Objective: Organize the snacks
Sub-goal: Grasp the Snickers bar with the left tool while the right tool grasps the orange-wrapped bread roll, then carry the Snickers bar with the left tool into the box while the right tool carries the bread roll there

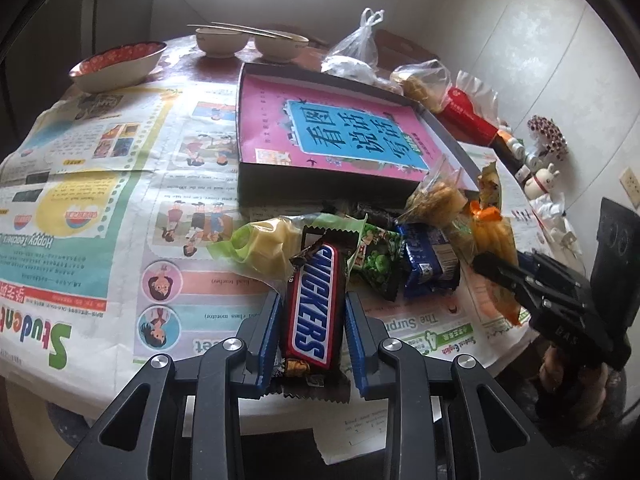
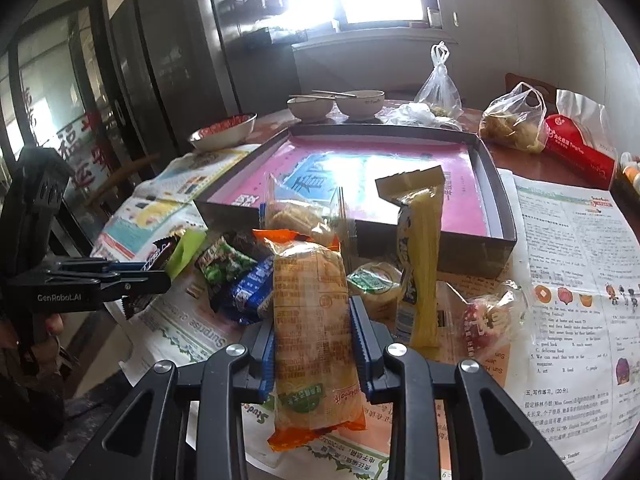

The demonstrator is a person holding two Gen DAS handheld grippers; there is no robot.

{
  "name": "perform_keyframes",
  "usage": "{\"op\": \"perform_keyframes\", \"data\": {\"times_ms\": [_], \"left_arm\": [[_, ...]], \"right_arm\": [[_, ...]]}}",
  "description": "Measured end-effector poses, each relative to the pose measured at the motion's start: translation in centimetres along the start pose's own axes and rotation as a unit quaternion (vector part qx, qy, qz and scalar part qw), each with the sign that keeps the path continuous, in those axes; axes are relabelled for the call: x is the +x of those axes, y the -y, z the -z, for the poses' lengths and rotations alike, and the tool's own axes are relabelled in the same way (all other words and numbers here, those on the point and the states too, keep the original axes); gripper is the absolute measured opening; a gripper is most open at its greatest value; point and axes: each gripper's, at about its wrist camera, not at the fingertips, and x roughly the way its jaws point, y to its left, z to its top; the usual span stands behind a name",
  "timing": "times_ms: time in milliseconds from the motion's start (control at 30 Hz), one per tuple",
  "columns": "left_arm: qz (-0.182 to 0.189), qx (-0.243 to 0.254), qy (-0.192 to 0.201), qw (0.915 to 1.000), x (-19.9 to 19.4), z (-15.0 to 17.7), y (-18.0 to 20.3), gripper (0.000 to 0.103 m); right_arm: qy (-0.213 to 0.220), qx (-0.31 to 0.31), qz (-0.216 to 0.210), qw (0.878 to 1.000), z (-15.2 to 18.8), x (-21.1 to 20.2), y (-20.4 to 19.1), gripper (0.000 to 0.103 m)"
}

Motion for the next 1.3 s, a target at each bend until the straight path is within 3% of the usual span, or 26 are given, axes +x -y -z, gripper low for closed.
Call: {"op": "perform_keyframes", "data": {"times_ms": [600, 733, 1300], "left_arm": [[-0.024, 0.016, -0.035, 0.9990, -0.2, 1.9, 0.0, 0.041], [-0.006, 0.004, -0.035, 0.9993, -0.3, 2.0, -0.4, 0.029], [0.011, -0.012, 0.033, 0.9993, -3.1, -2.6, -0.4, 0.029]], "right_arm": [[-0.011, 0.003, -0.007, 1.000, 0.2, 0.7, -0.2, 0.032], [-0.007, 0.001, -0.008, 1.000, 0.1, 0.6, -0.4, 0.032], [0.045, 0.018, -0.006, 0.999, -2.9, -1.7, 0.8, 0.032]]}}
